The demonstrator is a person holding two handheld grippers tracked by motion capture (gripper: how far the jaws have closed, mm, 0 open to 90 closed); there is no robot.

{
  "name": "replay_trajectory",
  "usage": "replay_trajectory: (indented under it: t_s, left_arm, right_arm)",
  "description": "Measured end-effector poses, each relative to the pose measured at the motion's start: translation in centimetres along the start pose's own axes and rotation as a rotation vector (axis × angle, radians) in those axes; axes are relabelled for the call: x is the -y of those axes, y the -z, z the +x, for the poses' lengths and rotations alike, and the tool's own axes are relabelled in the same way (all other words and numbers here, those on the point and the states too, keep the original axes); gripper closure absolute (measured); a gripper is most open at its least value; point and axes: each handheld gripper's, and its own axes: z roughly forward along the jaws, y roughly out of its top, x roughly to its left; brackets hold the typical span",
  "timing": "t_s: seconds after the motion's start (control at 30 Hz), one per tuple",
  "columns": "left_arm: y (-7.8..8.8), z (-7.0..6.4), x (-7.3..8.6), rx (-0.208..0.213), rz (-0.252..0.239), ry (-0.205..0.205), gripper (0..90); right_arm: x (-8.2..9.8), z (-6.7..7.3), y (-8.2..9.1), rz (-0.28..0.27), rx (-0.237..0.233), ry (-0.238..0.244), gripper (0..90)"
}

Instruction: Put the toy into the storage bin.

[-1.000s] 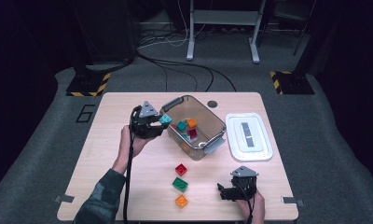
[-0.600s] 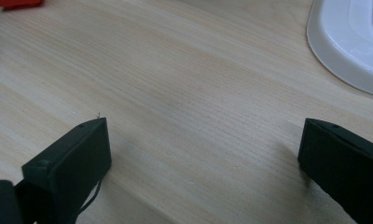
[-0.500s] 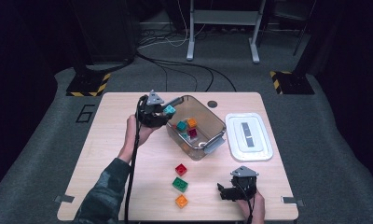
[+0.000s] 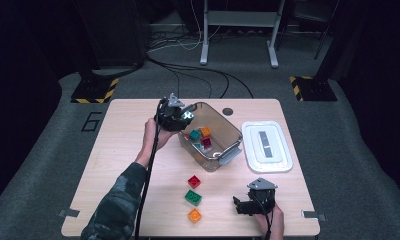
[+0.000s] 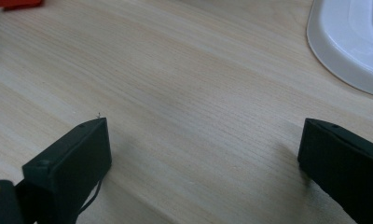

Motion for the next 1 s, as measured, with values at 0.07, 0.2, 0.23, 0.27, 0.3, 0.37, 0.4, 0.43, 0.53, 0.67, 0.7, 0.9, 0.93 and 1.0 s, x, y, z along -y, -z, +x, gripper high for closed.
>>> replay_trajectory:
  t_s: [0.07,0.2,0.23,0.27,0.3,0.37,0.4,0.43,0.53,0.67,0.7,0.9,0.93,1.0]
  left_arm:
    - [-0.5,0.0,-0.1,0.0,0.002,0.013,58.6]
    - [-1.5,0.2,0.0,0.003,0.024,0.013,58.3]
    - [-1.7,0.2,0.0,0.005,0.026,0.018,58.2]
    - [-1.9,0.2,0.0,0.008,0.03,0.024,57.7]
    - [-2.0,0.2,0.1,0.011,0.034,0.031,55.3]
    - [-2.2,0.2,0.3,0.03,0.039,0.052,44.4]
    - [-2.2,0.2,0.3,0.03,0.039,0.052,40.9]
    - [-2.1,0.2,0.6,0.039,0.043,0.057,35.6]
    - [-1.7,0.1,1.0,0.038,0.038,0.055,27.0]
    - [-0.6,-0.2,2.0,0.038,0.023,0.066,20.1]
    - [-0.3,-0.2,2.1,0.037,0.024,0.061,18.2]
    - [1.6,-0.5,3.4,0.035,0.015,0.042,15.3]
    - [1.8,-0.6,3.6,0.033,0.011,0.041,15.1]
    - [2.5,-0.8,3.9,0.034,0.005,0.032,15.0]
  right_arm:
    - [0.0,0.0,0.0,0.0,0.0,0.0,1.6]
    - [0.0,0.0,0.0,0.0,-0.003,0.0,1.7]
    - [0.0,0.0,0.0,-0.001,-0.003,0.0,1.8]
    - [0.0,0.0,0.0,-0.001,-0.003,0.0,1.8]
    - [0.0,0.0,0.0,-0.001,-0.004,0.001,1.8]
    - [0.0,0.0,0.0,-0.001,-0.001,0.001,1.8]
    - [0.0,0.0,0.0,-0.001,-0.002,0.001,1.8]
    - [0.0,0.0,0.0,0.0,-0.004,0.005,1.9]
    - [0.0,0.0,0.0,0.0,-0.004,0.005,1.9]
    - [0.0,0.0,0.0,0.0,-0.004,0.004,1.9]
    - [0.0,0.0,0.0,0.0,-0.003,0.004,1.9]
    - [0.0,0.0,0.0,-0.001,-0.003,0.004,1.9]
    - [0.0,0.0,0.0,0.0,-0.004,0.005,1.9]
    - [0.0,0.0,0.0,0.0,-0.006,0.004,1.9]
